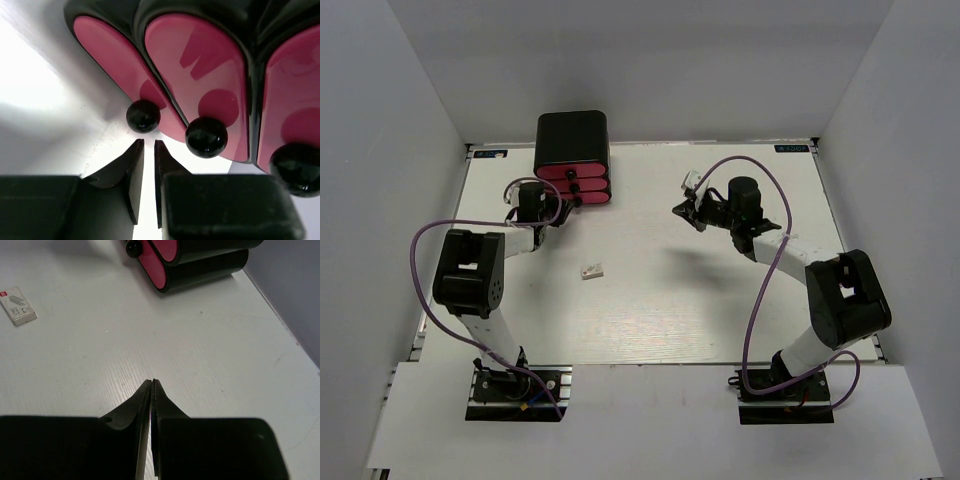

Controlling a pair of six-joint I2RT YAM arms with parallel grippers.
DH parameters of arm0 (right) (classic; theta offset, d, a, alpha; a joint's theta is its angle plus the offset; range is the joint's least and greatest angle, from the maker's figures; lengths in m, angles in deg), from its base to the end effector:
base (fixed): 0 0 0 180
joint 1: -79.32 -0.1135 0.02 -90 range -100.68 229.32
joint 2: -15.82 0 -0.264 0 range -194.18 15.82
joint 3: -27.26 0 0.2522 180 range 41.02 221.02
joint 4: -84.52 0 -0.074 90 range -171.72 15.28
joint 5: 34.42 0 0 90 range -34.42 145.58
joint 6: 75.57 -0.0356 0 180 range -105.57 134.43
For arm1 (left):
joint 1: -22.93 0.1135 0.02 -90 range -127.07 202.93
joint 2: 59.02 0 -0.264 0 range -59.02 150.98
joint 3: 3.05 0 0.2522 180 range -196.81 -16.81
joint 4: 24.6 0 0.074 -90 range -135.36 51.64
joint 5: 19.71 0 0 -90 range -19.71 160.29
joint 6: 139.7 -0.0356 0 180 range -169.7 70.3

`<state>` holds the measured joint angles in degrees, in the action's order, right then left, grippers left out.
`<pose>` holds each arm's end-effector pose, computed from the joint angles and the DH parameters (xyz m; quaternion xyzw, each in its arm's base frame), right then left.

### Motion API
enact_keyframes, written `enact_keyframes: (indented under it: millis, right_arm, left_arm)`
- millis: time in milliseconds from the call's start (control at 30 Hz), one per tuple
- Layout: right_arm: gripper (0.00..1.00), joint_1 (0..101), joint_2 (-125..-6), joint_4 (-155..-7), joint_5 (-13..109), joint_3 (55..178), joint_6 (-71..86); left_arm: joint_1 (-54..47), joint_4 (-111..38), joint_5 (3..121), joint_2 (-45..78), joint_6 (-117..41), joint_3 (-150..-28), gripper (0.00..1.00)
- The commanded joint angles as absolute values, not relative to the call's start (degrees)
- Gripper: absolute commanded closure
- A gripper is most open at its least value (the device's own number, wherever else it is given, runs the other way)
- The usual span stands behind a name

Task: Sort the stationery into containers
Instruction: Close the drawer in the storage box, then open the drawer in the storage box.

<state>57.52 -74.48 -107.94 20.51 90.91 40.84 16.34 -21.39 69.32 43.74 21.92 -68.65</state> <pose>0.3144 0.1478 0.2391 -0.4762 0.6112 0.2140 0.5949 0.3677 -0.0431 0.1574 -0.4711 0.7465 -0.3021 0.3599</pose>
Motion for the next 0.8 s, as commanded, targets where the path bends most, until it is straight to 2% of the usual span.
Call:
enact_keyframes:
  millis: [0,100,167,767]
  right_arm:
    - [0.92,57.9,-72.2,-108.6,20.1,90.6,41.7]
    - [0.92,57.8,-72.2,-108.8,20.2,90.3,41.7]
    - [0.92,58.1,-72.2,-108.8,20.2,90.2,41.8]
    - [0.92,59.2,-72.2,-108.9,20.2,89.6,42.2]
  left_arm:
    - [16.2,-16.6,66.6,43.5,21.9,-67.7,0.75]
    - [16.2,-16.6,65.6,45.1,21.4,-68.2,0.63]
    - [16.2,-16.6,65.5,46.0,20.9,-68.8,0.59]
    - [16.2,-9.6,65.0,50.6,21.4,-69.3,0.54]
